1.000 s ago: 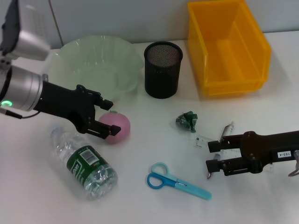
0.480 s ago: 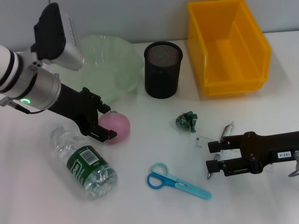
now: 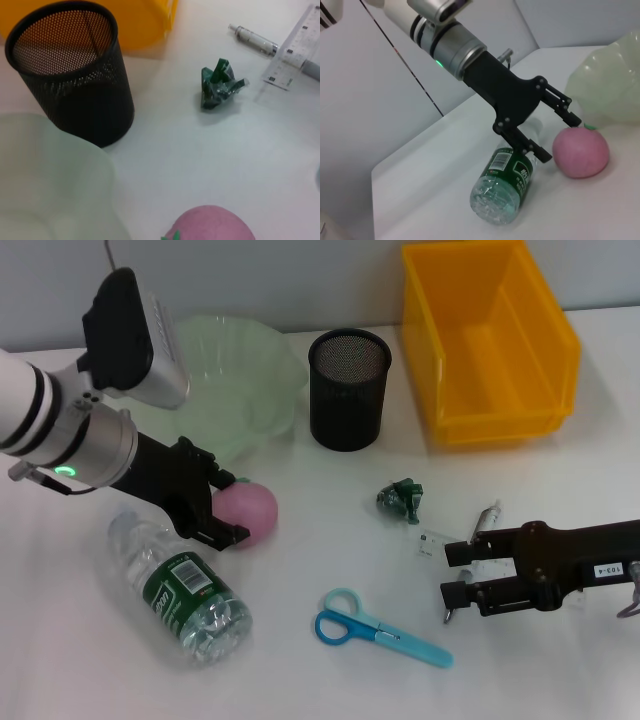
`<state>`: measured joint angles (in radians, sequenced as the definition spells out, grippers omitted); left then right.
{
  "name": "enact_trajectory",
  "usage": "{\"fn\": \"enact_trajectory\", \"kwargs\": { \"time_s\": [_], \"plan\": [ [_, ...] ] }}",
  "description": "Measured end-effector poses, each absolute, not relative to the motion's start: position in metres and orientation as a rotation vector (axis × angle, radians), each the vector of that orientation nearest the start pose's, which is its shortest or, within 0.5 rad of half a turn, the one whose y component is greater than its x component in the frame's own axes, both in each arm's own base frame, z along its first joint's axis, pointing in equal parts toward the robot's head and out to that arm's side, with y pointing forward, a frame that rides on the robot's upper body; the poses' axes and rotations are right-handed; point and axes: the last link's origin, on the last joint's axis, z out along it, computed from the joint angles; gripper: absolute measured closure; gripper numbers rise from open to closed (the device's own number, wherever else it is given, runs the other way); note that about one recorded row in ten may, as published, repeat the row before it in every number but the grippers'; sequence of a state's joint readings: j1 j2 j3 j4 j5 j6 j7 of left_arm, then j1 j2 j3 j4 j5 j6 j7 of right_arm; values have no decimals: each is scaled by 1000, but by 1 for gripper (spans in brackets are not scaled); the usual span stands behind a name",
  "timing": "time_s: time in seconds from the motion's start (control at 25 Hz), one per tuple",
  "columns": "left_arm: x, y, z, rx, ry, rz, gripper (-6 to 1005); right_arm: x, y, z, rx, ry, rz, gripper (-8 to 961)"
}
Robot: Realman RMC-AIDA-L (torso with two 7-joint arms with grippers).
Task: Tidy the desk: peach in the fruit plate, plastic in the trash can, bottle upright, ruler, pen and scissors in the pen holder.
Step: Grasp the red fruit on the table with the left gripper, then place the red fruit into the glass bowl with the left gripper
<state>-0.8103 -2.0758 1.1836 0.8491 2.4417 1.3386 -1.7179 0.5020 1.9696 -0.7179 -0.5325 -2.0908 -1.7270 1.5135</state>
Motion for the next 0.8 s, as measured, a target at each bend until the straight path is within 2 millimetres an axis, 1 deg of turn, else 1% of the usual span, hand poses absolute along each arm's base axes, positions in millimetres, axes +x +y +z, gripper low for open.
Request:
{"fn": "enact_trajectory", "kwargs": {
  "time_s": [0.12, 0.32, 0.56, 0.68, 0.8],
  "plan": [
    [-189, 395, -42, -2938, -139, 353, 248, 291, 293, 13, -2896, 950, 651, 214],
    [-189, 395, -45, -2930, -123, 355, 248, 291, 293, 13, -2897, 950, 652, 214],
    [-193, 396, -52, -2892, -100, 398, 280, 290, 293, 13, -2898, 951, 653, 214],
    [-194, 394, -55, -2882, -81, 409, 506, 291, 292, 13, -2898, 954, 654, 214],
    [-189, 393, -54, -2890, -77, 362, 545, 291, 292, 12, -2897, 957, 656, 214]
  ]
}}
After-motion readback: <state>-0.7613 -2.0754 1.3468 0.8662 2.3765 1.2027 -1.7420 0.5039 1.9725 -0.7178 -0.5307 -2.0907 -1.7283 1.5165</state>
